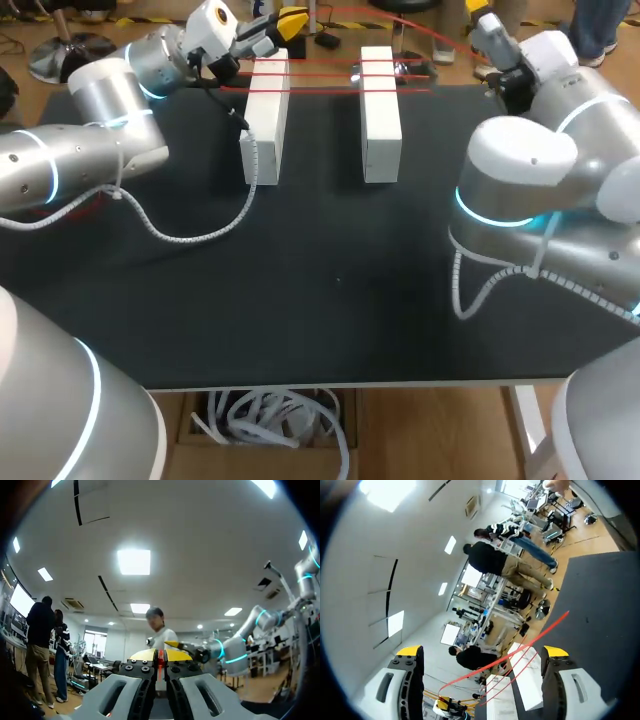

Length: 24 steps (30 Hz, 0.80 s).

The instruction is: Grab the tape and strap the tape.

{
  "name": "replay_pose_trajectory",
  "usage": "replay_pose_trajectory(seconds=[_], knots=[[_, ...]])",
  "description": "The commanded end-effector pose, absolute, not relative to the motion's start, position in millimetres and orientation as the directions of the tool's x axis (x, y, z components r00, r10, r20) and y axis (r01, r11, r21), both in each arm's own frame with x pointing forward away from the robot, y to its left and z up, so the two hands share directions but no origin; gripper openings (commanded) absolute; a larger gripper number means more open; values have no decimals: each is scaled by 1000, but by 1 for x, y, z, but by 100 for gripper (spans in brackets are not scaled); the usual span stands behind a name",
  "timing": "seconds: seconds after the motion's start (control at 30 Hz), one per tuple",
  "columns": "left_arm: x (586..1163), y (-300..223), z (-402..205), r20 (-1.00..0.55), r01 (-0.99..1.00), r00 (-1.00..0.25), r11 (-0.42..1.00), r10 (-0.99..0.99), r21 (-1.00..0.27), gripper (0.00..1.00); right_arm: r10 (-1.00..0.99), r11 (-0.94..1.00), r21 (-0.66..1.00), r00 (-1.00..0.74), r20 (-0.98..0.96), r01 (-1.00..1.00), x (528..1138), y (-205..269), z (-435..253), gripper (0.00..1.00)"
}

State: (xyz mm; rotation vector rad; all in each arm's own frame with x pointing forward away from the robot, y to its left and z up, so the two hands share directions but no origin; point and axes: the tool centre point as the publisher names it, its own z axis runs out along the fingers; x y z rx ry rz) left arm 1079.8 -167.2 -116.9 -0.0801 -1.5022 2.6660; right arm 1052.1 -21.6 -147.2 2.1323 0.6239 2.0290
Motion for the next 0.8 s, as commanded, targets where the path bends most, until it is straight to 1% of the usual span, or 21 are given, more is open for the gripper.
replay_pose_trajectory(seconds=[0.03,0.17,0.27,0.37,0.47,0.53,0.6,0.63,0.73,0.8], knots=[[1081,-167,-118,-7,-45,-995,-518,99,-854,0,355,-900,356,-54,934,253,1047,-31,-150,100],[1081,-167,-118,-7,-45,-995,-518,99,-854,0,324,-930,325,-36,945,170,1046,-31,-146,100],[1081,-167,-118,-7,-45,-995,-518,99,-854,0,321,-947,321,-20,947,-4,1047,-39,-143,100],[1081,-167,-118,-7,-45,-995,-518,99,-854,0,331,-940,329,-14,943,-89,1047,-42,-140,100],[1081,-167,-118,-7,-45,-995,-518,99,-854,0,303,-946,300,-6,953,-121,1049,-42,-143,100],[1081,-167,-118,-7,-45,-995,-518,99,-854,0,256,-963,253,-20,967,-90,1052,-37,-144,100],[1081,-167,-118,-7,-45,-995,-518,99,-854,0,243,-967,240,-29,970,-86,1054,-34,-145,100],[1081,-167,-118,-7,-45,-995,-518,99,-854,0,199,-976,195,-29,980,-100,1055,-32,-146,100],[1081,-167,-118,-7,-45,-995,-518,99,-854,0,145,-985,141,-30,989,-100,1056,-28,-150,100],[1081,-167,-118,-7,-45,-995,-518,99,-854,0,143,-985,138,-37,989,-105,1056,-28,-150,100]])
